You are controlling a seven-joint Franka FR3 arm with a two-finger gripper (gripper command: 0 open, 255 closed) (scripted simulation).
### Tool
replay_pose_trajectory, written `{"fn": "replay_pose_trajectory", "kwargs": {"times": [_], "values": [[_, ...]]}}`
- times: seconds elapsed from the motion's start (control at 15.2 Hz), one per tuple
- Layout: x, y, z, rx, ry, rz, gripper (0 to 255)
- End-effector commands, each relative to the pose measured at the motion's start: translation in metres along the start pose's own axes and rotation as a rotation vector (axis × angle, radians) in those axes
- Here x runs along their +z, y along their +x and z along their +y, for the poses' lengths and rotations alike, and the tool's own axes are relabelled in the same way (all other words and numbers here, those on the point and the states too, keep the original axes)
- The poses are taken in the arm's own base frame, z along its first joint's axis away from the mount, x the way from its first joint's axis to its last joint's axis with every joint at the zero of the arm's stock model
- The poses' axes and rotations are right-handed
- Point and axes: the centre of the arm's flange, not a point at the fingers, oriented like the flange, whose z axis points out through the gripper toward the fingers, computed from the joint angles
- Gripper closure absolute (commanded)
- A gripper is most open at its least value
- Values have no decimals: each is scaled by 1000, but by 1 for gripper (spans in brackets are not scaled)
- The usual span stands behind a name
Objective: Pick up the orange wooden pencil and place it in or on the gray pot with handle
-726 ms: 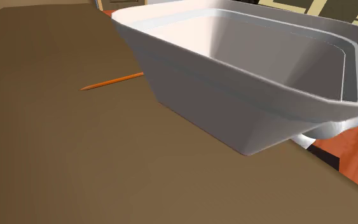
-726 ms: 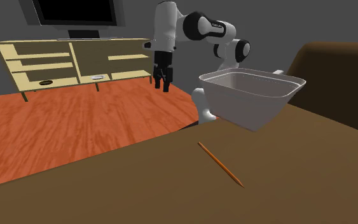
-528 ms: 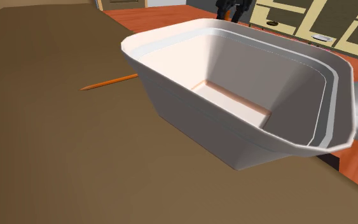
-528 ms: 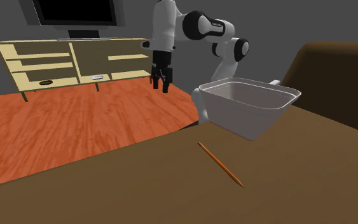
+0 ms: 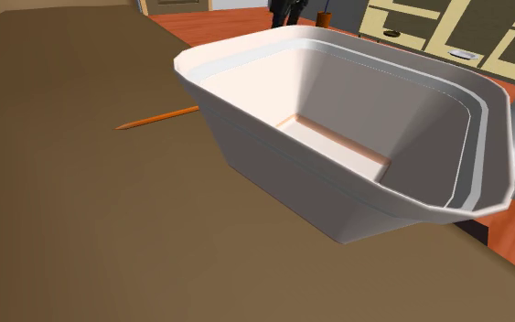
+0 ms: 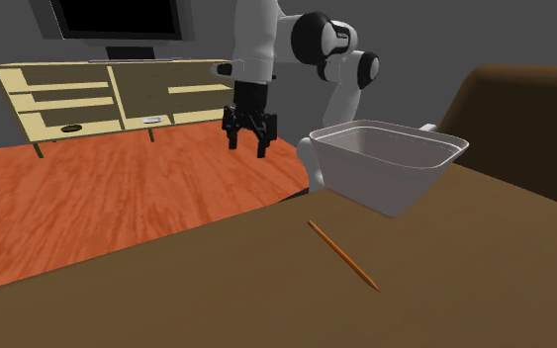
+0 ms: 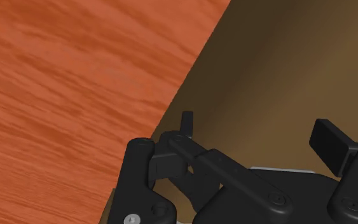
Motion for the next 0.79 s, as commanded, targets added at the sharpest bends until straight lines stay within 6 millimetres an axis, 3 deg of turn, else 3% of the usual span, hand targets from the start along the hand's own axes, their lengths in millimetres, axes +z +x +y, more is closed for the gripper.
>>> {"fn": "replay_pose_trajectory", "kwargs": {"times": [0.0, 0.4, 0.73], "values": [[3, 16, -21, -103, -11, -3, 0], [13, 52, -96, -400, -43, -10, 0], [24, 64, -164, -648, -71, -17, 0]]}}
